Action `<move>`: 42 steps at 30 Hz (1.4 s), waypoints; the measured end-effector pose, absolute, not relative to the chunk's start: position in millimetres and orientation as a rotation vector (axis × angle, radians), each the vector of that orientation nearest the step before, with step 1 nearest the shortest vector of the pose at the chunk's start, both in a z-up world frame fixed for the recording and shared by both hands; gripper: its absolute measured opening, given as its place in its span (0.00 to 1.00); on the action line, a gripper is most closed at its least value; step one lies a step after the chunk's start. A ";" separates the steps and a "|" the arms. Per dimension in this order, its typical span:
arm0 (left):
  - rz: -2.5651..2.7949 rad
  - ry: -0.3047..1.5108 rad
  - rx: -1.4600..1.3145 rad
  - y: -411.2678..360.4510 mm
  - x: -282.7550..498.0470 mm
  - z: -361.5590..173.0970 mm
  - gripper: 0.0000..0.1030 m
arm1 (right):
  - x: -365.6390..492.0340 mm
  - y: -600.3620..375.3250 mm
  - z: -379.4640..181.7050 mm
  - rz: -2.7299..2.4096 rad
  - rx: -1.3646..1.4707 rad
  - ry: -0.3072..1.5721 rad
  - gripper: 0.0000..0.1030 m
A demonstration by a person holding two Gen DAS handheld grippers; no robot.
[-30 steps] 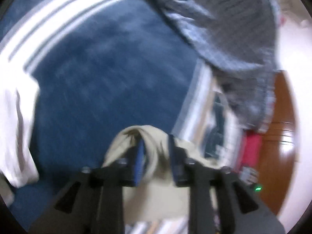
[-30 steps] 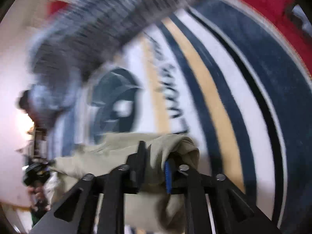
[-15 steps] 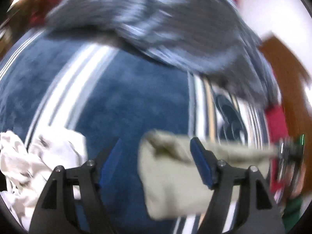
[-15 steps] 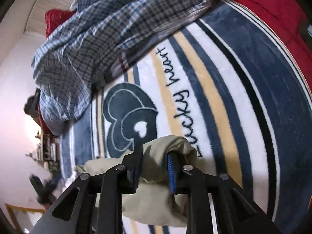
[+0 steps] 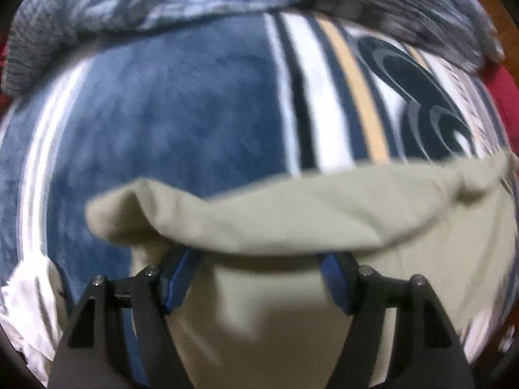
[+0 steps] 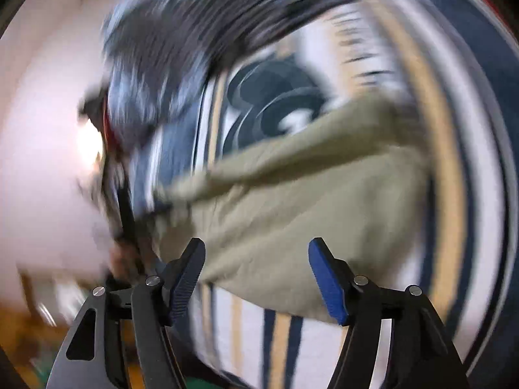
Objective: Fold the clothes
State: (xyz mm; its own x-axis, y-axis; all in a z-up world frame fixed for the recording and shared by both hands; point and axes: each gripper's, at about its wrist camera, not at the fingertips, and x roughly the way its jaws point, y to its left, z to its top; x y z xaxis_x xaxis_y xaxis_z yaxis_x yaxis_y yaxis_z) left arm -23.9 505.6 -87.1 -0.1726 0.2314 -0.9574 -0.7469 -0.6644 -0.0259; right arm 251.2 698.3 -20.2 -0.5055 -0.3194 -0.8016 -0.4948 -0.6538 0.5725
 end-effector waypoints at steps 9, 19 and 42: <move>2.002 0.387 -1.415 457.1 -76.6 -44.1 0.66 | 156.2 719.5 -43.9 2.135 -1.552 0.752 0.65; 1.891 0.527 -1.364 360.0 38.3 -119.1 0.84 | 327.0 628.0 -64.3 2.391 -1.276 0.849 0.70; 1.423 0.926 -0.944 718.7 209.2 -39.8 0.89 | 429.3 610.8 -93.8 2.096 -0.708 1.405 0.77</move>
